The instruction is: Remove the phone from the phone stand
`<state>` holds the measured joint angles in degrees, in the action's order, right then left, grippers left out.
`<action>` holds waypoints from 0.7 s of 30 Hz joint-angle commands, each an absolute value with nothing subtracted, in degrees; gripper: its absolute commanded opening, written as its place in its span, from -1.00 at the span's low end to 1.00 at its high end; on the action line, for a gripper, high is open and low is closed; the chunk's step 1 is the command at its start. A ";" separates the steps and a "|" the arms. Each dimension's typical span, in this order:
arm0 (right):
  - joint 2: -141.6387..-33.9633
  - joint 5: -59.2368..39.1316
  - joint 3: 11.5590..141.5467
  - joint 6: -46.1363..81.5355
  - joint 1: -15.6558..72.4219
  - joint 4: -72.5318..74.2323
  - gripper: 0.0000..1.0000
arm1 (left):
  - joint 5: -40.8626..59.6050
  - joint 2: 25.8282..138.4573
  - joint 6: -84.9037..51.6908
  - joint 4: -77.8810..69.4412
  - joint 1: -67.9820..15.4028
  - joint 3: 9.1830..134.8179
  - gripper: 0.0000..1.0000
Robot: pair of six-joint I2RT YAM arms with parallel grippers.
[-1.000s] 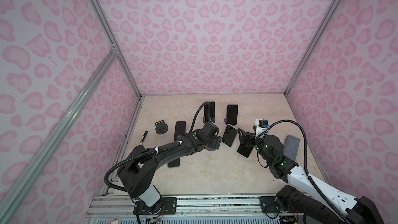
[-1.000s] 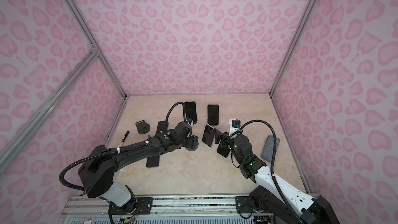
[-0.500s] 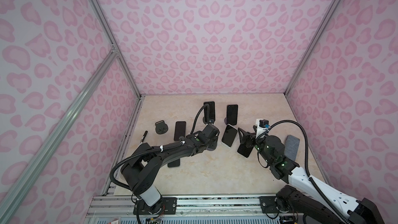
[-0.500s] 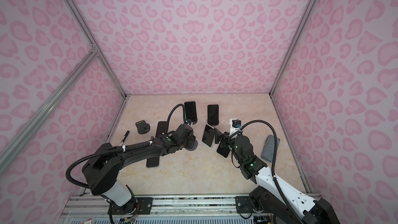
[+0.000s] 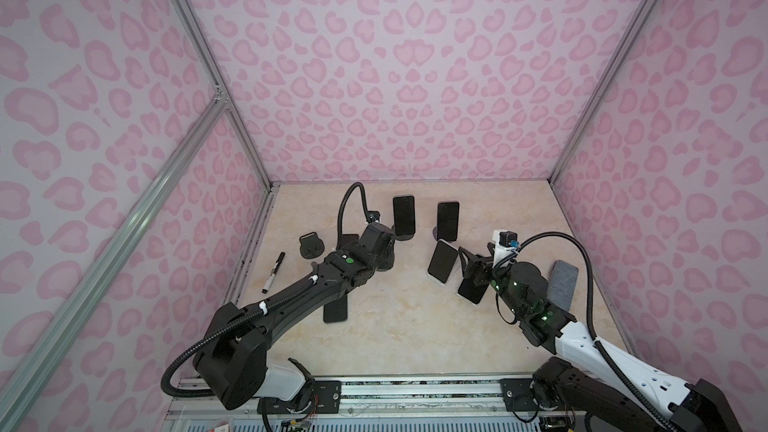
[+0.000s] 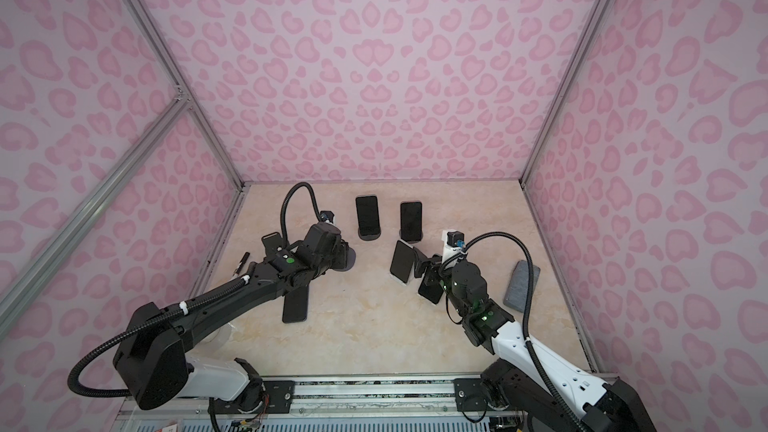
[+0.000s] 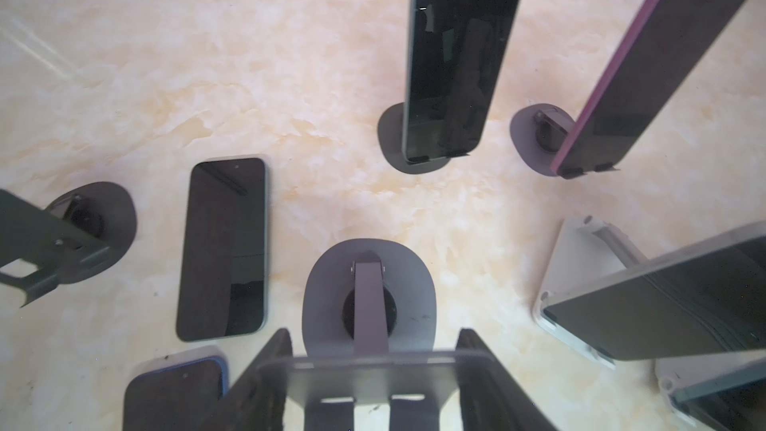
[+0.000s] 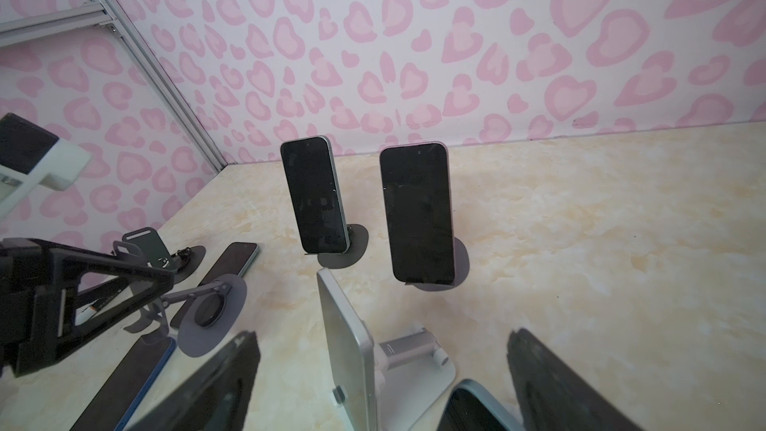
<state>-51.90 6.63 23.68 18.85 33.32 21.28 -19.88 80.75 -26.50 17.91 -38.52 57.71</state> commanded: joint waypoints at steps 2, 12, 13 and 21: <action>-52.00 7.36 23.46 18.72 33.57 23.08 0.92 | -19.26 80.13 -26.98 20.09 -35.69 60.36 0.04; -52.00 8.32 22.69 18.90 34.08 24.53 0.91 | -14.93 83.35 -26.51 21.04 -28.39 66.32 0.04; -51.99 8.58 22.56 18.86 34.01 24.69 0.91 | -14.52 84.08 -26.33 21.09 -27.61 67.31 0.04; -50.98 9.05 22.50 18.81 34.10 24.24 0.91 | -11.55 93.40 -24.12 22.43 -23.00 78.47 0.03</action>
